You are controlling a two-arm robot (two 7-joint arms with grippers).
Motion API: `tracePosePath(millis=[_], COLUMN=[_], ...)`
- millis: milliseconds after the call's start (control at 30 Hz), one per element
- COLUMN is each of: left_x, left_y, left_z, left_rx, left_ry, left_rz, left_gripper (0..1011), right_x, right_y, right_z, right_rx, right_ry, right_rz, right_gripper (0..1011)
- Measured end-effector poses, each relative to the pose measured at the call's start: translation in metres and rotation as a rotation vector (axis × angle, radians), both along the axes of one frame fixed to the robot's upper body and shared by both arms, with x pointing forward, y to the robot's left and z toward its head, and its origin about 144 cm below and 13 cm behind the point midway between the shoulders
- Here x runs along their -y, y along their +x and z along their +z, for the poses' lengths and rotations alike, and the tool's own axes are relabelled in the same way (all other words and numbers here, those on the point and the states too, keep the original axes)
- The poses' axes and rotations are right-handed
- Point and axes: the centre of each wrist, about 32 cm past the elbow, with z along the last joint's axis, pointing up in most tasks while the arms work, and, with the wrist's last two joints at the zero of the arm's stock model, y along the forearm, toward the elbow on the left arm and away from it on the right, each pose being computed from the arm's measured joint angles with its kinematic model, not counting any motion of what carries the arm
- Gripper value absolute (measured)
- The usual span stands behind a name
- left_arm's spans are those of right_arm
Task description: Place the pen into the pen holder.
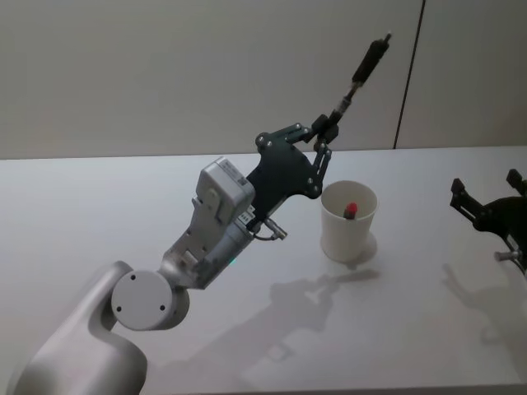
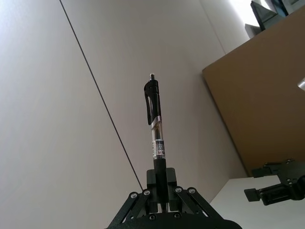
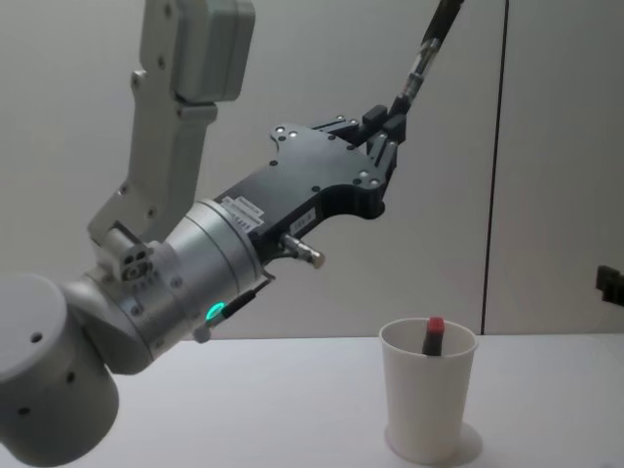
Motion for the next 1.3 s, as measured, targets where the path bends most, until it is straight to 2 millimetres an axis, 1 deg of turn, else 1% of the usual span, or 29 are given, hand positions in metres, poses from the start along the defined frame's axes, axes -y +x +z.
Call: tracePosePath(millis=[200, 567, 967, 1300], left_x=[0.002, 0.004, 0.005, 0.005], left_y=[0.004, 0.008, 0.009, 0.010], left_z=[-0.001, -0.001, -0.002, -0.002], left_rx=[0.013, 0.028, 0.034, 0.036], left_ry=[0.000, 0.000, 0.001, 0.001], left_rz=[-0.017, -0.036, -0.044, -0.046], left_gripper=[124, 124, 124, 124], right_x=[0.000, 0.001, 0.008, 0.013], right_y=[-0.002, -0.010, -0.022, -0.030], right_z=[0.002, 0.014, 0.033, 0.051], right_rx=[0.007, 0.034, 0.084, 0.149], right_ry=[0.005, 0.026, 0.080, 0.139], right_rz=[0.014, 0.090, 0.241, 0.328], right_gripper=[1002, 1002, 1002, 1002])
